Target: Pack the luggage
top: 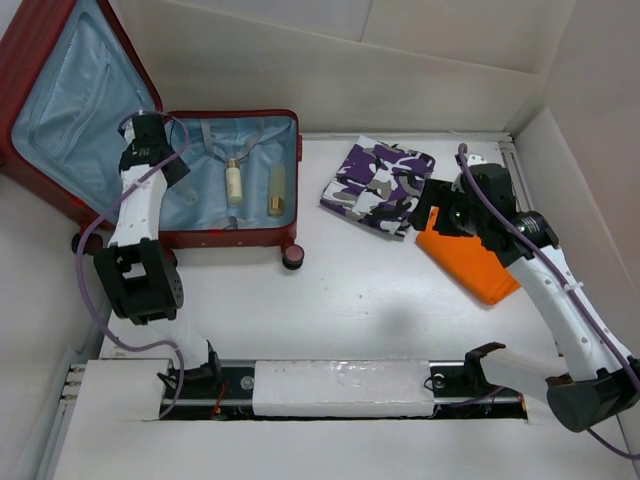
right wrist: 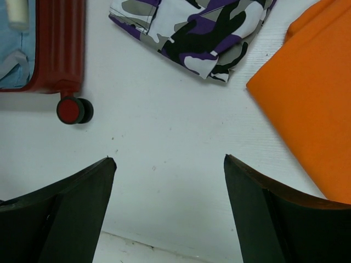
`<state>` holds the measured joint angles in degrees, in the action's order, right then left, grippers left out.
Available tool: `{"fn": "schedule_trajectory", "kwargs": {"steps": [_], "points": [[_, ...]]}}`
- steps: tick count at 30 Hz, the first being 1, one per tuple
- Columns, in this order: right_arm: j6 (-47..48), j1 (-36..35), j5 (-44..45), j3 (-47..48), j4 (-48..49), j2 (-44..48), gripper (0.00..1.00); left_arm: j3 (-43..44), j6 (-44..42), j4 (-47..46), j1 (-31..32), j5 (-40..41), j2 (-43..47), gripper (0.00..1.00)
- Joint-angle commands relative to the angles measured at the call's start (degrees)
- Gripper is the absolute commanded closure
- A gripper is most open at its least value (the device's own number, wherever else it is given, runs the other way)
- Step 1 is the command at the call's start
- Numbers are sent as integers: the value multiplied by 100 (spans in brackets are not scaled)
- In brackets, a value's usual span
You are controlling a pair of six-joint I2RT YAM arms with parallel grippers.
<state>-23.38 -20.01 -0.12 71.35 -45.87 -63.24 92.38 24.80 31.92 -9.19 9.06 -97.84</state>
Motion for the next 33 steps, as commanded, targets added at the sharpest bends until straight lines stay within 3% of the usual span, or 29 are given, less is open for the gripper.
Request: {"fn": "schedule_trajectory", "kwargs": {"steps": [1,8,14,17,18,19,24,30,33], "points": [[8,-108,64,2,324,154,14,393,18,216,-65,576,-435,79],[8,-108,126,2,324,154,14,457,-186,367,-65,1062,-1104,79],[8,-108,179,116,271,-3,14,1299,-186,534,-65,1213,-1974,73],[8,-161,179,230,210,-65,14,1537,-186,473,-13,1090,-2142,57],[8,-161,231,230,158,-65,14,1685,-238,395,40,959,-2203,45],[8,-161,232,300,157,-135,14,1765,-238,394,40,957,-2204,39],[8,-214,337,415,43,-258,10,2169,-238,253,172,362,-2090,20],[-106,-267,390,520,43,-364,8,2320,-238,253,172,-105,-1528,19],[-106,-267,390,572,104,-364,9,2189,-238,131,512,-458,-1028,23]]}}
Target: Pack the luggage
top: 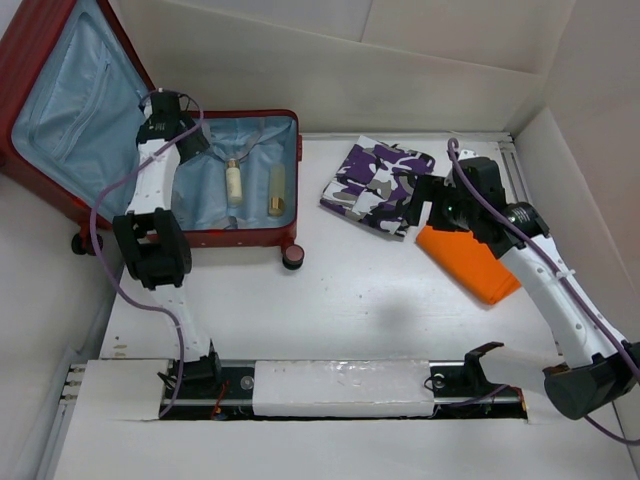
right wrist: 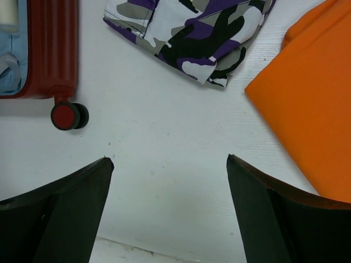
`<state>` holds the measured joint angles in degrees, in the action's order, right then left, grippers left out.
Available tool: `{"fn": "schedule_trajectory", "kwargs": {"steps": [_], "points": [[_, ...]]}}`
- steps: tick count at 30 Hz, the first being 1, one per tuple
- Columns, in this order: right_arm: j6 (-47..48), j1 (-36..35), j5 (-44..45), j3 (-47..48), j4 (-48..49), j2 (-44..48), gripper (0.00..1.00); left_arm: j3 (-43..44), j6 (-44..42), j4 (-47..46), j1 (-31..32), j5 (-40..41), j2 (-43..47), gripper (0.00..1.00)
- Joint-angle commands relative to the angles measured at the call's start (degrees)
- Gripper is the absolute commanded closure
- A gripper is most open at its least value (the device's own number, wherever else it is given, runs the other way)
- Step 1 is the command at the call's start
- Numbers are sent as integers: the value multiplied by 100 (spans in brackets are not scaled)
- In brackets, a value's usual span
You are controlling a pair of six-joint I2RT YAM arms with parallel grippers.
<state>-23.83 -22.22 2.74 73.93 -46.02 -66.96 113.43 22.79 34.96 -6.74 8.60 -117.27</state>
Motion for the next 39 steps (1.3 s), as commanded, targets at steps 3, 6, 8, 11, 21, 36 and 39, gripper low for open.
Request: {"fn": "schedule_trajectory", "kwargs": {"steps": [3,6,8,11,21,36,39], "points": [[-60,-98,340,315,120,-45,13,-49,-239,-243,953,-465,1215,31],[-60,-99,490,429,120,-45,29,-119,-353,-174,2262,79,1339,35],[-60,-46,552,481,120,7,46,-311,-188,-51,2764,474,1400,43],[-60,-46,482,377,120,139,73,-1469,338,-383,2907,678,1917,69],[-60,60,297,296,-47,280,100,-3107,973,-1193,3038,-174,2666,85],[-60,7,183,1237,-539,-133,100,-2518,1439,-1484,4226,-176,1928,95],[-113,7,235,1290,-601,-133,100,-2824,1579,-1456,3708,45,2383,98]]}}
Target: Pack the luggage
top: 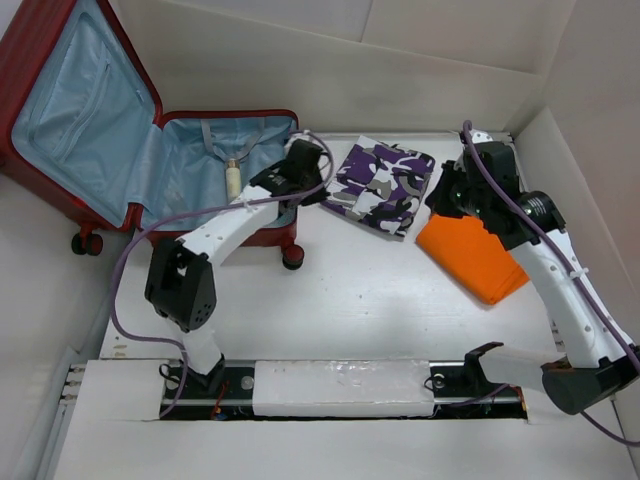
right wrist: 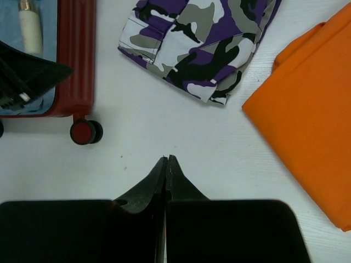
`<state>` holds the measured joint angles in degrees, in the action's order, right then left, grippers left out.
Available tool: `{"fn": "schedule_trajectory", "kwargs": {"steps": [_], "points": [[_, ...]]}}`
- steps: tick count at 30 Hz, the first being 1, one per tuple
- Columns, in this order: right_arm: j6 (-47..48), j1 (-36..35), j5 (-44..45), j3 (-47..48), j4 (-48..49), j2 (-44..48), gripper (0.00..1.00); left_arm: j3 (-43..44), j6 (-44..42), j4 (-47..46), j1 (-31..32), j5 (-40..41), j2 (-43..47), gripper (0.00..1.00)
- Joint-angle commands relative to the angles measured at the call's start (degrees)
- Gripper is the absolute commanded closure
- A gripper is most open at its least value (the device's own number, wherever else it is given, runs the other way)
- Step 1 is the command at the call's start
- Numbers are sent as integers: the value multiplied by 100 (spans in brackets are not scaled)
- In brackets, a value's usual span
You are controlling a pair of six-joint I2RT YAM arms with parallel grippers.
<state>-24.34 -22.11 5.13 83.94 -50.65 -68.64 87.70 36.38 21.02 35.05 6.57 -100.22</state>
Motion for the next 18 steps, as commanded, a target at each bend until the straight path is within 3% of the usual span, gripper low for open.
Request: {"fn": "schedule_trajectory", "kwargs": {"steps": [1,4,5,12,18], "points": [[-62,-4,-3,289,-138,35,100,-471,273,-184,-960,135,1045,98],[-62,-65,-3,220,-138,35,100,-1394,396,-563,-1841,-436,1575,99],[-62,-66,-3,219,-138,35,100,-1648,396,-563,-2392,-498,1802,99],[-62,-118,-178,-264,310,88,100,-2309,282,-203,-4344,-507,2428,100],[43,-180,-397,-641,679,141,100,-2530,28,-27,-5612,-296,2412,100]]}}
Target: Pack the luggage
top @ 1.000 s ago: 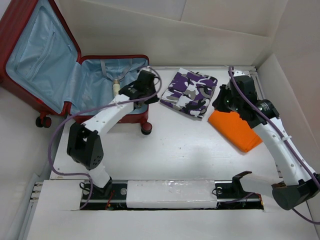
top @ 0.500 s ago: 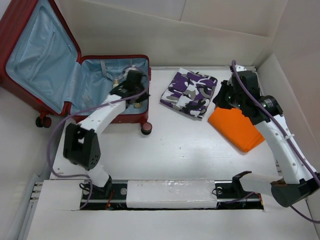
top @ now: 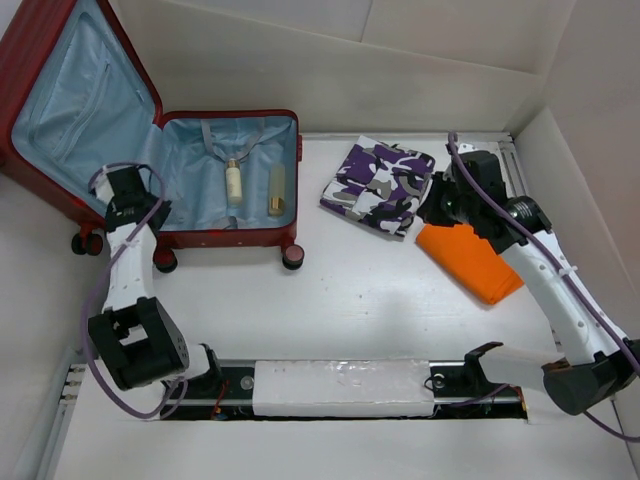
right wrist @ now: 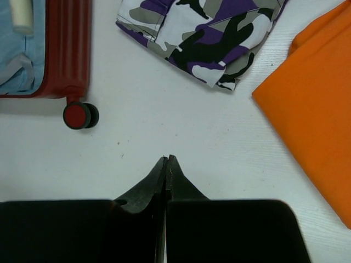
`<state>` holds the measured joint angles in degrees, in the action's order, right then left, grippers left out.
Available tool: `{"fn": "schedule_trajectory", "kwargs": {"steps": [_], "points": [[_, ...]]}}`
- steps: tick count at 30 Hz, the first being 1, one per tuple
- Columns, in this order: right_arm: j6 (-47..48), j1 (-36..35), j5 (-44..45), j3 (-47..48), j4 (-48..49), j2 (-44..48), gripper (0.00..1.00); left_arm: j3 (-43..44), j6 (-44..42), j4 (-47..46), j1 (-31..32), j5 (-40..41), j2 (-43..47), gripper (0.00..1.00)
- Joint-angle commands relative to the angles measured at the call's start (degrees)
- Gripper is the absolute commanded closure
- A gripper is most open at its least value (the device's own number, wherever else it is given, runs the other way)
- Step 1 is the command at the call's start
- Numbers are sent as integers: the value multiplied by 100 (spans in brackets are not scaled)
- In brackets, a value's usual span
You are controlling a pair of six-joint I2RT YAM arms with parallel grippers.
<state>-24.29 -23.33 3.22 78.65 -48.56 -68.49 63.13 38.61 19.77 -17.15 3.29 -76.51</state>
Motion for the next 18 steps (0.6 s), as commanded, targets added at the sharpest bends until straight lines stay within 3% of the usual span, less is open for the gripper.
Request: {"fn": "schedule_trajectory", "kwargs": {"steps": [1,10,18], "points": [[39,-110,-260,-165,557,186,100,-73,-196,97,-734,-21,-117,100],[39,-216,-779,-667,988,301,100,954,-380,379,-1019,-127,-1374,100],[39,-268,-832,-852,1225,301,100,1325,-591,677,-685,-3,-1885,100]]}}
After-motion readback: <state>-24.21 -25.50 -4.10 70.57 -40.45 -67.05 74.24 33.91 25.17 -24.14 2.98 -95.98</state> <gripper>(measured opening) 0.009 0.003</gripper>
